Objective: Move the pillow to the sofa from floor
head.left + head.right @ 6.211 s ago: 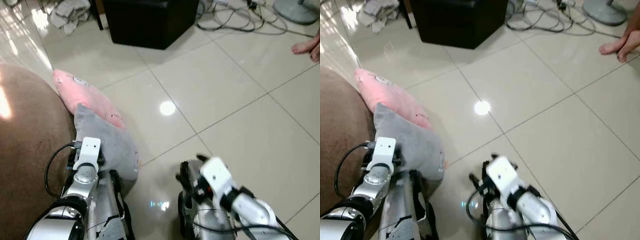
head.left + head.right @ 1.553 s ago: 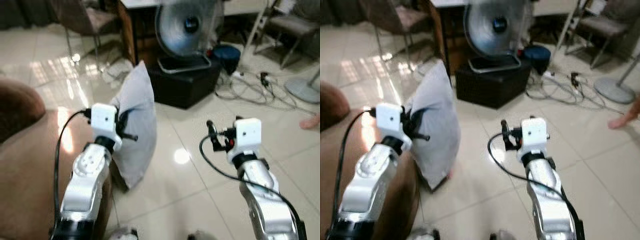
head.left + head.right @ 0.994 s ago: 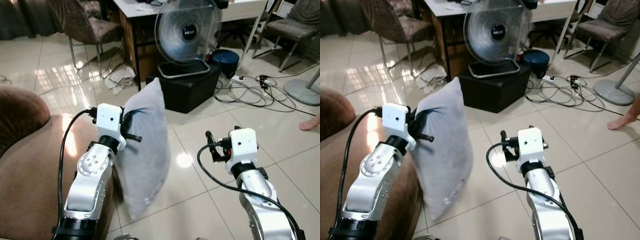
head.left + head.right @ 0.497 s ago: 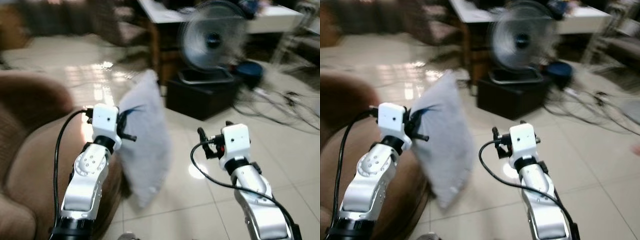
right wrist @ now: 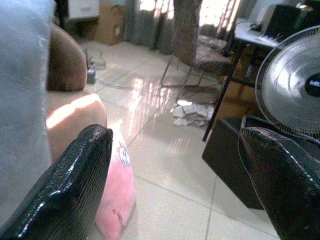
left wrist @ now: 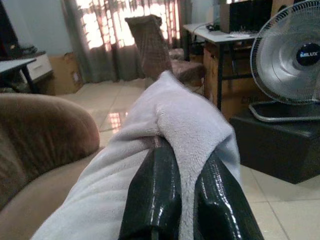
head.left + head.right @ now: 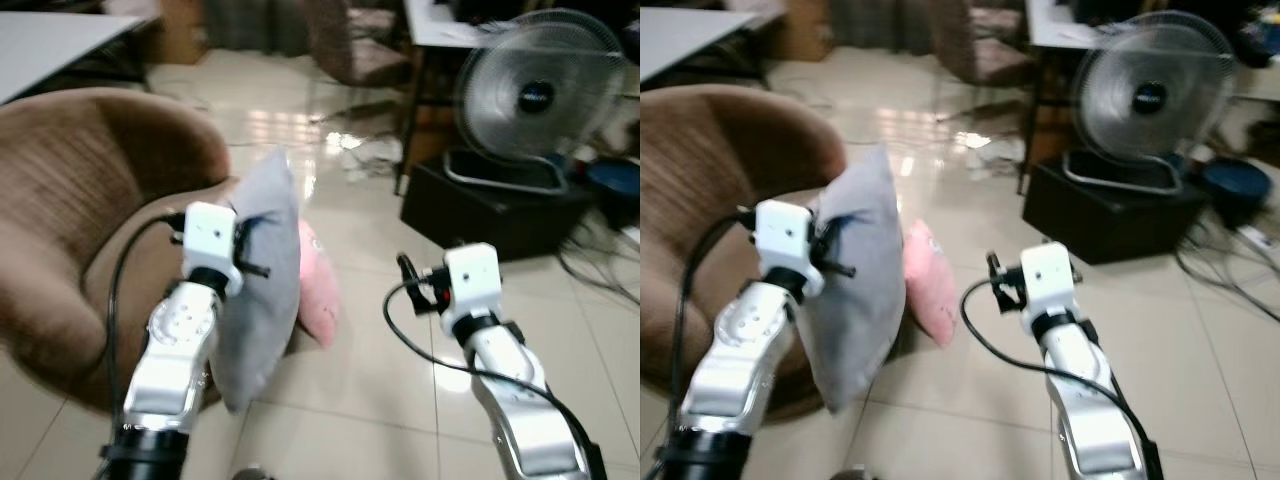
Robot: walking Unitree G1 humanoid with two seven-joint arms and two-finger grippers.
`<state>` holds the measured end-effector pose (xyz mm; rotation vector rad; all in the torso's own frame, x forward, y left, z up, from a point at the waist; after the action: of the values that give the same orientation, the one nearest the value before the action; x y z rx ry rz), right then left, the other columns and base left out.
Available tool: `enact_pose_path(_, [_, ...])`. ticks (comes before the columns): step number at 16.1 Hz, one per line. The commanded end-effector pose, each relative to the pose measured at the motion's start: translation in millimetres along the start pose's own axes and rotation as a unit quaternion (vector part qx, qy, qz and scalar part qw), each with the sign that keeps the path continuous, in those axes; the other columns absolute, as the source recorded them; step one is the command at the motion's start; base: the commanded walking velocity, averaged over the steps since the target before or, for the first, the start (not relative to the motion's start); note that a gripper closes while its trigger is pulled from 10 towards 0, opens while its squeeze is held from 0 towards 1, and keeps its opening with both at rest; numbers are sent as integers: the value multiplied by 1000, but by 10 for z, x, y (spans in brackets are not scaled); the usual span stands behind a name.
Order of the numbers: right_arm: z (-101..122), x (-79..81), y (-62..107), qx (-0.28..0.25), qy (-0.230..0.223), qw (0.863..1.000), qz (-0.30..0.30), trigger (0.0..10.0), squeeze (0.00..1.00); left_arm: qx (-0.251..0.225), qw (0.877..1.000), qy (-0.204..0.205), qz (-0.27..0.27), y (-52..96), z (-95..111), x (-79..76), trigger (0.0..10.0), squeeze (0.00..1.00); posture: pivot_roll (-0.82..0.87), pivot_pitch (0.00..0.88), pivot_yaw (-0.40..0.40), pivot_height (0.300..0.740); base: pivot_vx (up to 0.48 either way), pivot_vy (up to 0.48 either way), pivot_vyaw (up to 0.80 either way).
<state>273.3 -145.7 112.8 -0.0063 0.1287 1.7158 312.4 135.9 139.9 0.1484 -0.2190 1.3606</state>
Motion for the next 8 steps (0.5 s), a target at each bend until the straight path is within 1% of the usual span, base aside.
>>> enact_pose_path(1, [18,-36,-7,-3,-2,1000,-15,10000,0,-23,1000,-1,4,-43,130,36,10000,0,-57,10,43,740,0,0,800])
enact_pose_path(3, [-9,-61,-15,6,-19,999,-31,10000,0,-19,1000,2,-5,-67,126,37,10000,0,-56,7,46,740,0,0,0])
enact_pose_path(4, [-18,-58,-21,9,-10,999,-31,10000,0,-19,1000,13,-8,-80,122,36,10000,0,-59,4,49,740,0,0,0])
enact_pose_path(5, [-21,-53,-23,9,-6,999,-30,10000,0,-24,1000,19,-6,-89,128,44,10000,0,-60,1,52,740,341,0,0])
enact_pose_path(8, [-28,-63,-15,6,-13,999,-41,10000,0,-24,999,20,-6,-114,134,43,10000,0,-63,0,58,740,359,0,0])
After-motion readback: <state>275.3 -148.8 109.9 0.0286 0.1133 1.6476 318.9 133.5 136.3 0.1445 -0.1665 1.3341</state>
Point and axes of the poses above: a point about 5 cm out from each wrist's last joint towards the gripper, its own y axis pointing back from the gripper into the wrist, its own z axis along the axis of the wrist's last joint, x = y × z, the point moved 2 cm from there along -y, pointing out of the wrist towards the gripper, and after that the axes turned 7 degrees about -y, right-handed, at the moved point
